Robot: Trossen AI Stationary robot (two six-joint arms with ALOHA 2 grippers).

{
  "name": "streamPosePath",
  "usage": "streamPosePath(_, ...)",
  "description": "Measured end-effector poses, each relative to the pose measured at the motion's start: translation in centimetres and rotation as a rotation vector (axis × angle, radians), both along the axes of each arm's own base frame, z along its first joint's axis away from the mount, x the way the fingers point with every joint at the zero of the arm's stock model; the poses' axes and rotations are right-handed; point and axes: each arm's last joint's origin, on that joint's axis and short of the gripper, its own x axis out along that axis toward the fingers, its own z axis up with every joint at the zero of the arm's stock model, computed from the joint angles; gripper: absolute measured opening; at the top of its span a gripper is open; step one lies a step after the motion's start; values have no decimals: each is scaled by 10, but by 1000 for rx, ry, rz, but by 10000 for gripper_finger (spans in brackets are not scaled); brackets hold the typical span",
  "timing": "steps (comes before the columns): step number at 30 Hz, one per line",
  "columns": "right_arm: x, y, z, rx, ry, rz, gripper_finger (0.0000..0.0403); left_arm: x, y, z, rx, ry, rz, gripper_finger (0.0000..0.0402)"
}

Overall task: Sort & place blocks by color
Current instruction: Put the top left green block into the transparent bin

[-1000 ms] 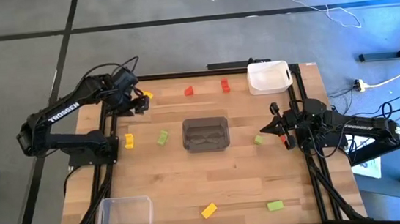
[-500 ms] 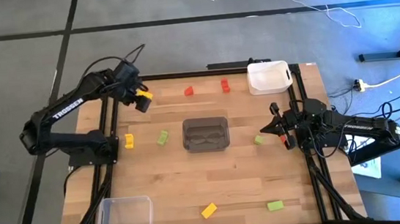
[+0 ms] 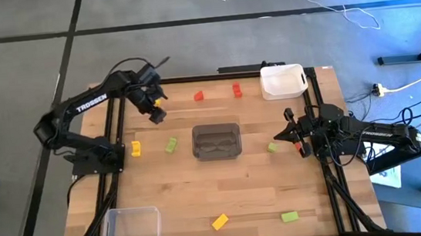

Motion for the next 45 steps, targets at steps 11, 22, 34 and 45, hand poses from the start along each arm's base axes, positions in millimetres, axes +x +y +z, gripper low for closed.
streamPosePath(11,0,0,0,0,0,0,5,24,-27,-8,-31,15,-213,252)
streamPosePath(22,0,0,0,0,0,0,5,47,-84,-9,-63,162,225,252)
streamPosePath(34,0,0,0,3,0,-1,5,56,-128,-22,-41,147,405,252)
streamPosePath(45,0,0,0,0,-1,0,5,57,-140,-62,38,90,448,252)
